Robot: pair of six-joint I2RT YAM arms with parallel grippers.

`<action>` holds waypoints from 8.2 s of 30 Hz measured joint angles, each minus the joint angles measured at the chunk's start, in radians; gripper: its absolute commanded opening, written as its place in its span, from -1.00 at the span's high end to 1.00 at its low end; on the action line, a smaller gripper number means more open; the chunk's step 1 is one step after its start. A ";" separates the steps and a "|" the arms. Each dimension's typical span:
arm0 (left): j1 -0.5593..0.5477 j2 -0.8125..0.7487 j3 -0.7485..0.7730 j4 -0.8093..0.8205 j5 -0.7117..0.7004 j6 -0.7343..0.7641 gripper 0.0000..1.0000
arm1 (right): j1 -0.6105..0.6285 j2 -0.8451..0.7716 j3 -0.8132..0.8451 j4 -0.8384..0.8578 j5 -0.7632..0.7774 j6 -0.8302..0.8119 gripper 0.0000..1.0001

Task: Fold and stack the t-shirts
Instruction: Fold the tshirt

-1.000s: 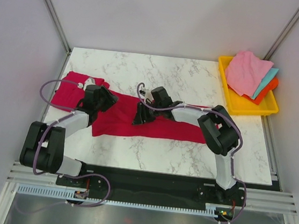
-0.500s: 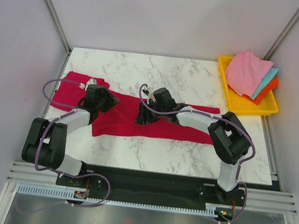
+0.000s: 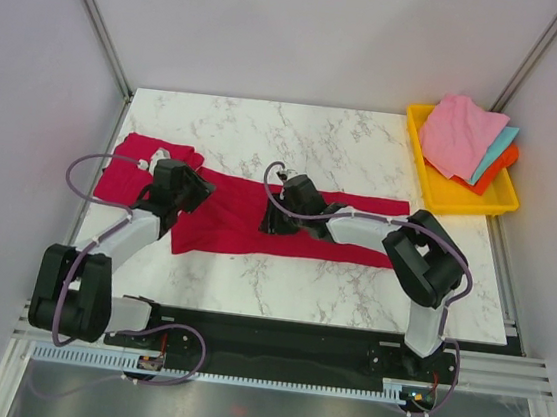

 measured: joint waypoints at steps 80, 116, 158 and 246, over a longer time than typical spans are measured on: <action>0.036 0.055 -0.072 0.024 0.215 -0.010 0.96 | -0.109 0.071 -0.037 0.195 -0.231 0.160 1.00; 0.036 -0.333 -0.080 -0.351 0.239 -0.104 -0.06 | -0.109 0.070 -0.056 0.234 -0.277 0.198 0.70; 0.025 -0.106 -0.121 -0.158 0.141 0.217 0.26 | -0.121 0.059 -0.111 0.330 -0.323 0.312 0.05; -0.011 -0.261 -0.125 -0.216 0.120 0.222 0.39 | -0.088 -0.048 -0.051 0.048 -0.071 0.125 0.56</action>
